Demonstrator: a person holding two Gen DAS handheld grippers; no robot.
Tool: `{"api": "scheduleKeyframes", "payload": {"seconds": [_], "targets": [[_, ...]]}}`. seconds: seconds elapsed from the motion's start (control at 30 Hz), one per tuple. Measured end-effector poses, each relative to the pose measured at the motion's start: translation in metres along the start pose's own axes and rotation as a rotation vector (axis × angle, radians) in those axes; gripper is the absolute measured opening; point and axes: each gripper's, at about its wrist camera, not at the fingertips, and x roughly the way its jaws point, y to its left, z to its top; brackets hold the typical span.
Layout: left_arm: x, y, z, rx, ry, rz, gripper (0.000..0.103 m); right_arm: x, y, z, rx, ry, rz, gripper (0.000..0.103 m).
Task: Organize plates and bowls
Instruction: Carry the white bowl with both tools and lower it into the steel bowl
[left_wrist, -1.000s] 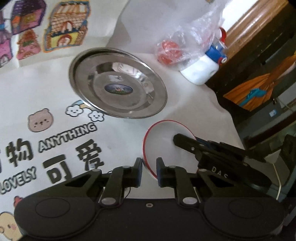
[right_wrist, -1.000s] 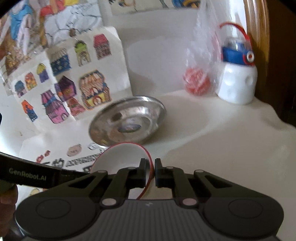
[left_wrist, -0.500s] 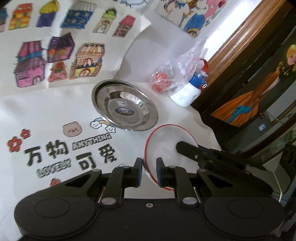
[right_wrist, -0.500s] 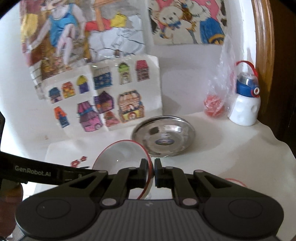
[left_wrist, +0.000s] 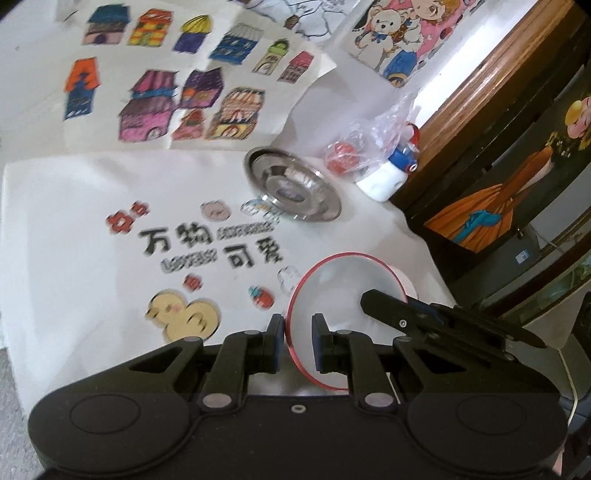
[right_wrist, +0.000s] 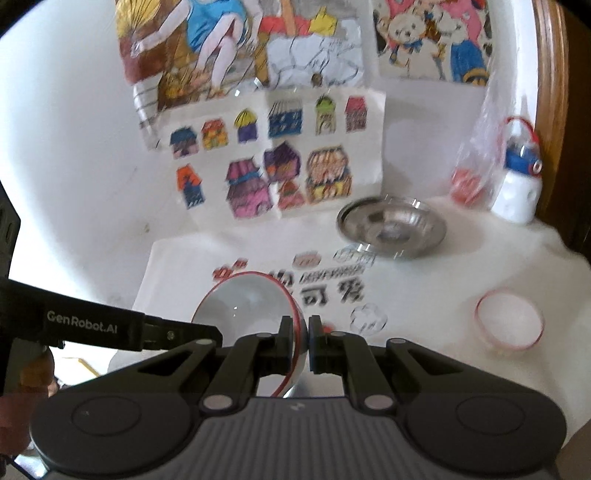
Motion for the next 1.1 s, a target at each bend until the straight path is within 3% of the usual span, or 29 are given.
{"api": "scheduleKeyframes", "payload": {"seconds": [0.27,0.6,1.1], "targets": [[-0.006,0.017,-0.029,0.036,0.077,0.039,0.016,0.012,0.006,-0.031,0.065,0.1,0.051,0.009],[0.006,0.023,-0.045,0.073,0.171,0.07,0.016,0.025,0.005,-0.046,0.07,0.184,0.07,0.009],[0.021,0.02,-0.045,0.103,0.214,0.117,0.016,0.039,0.005,-0.045,0.038,0.236,0.078,0.01]]}}
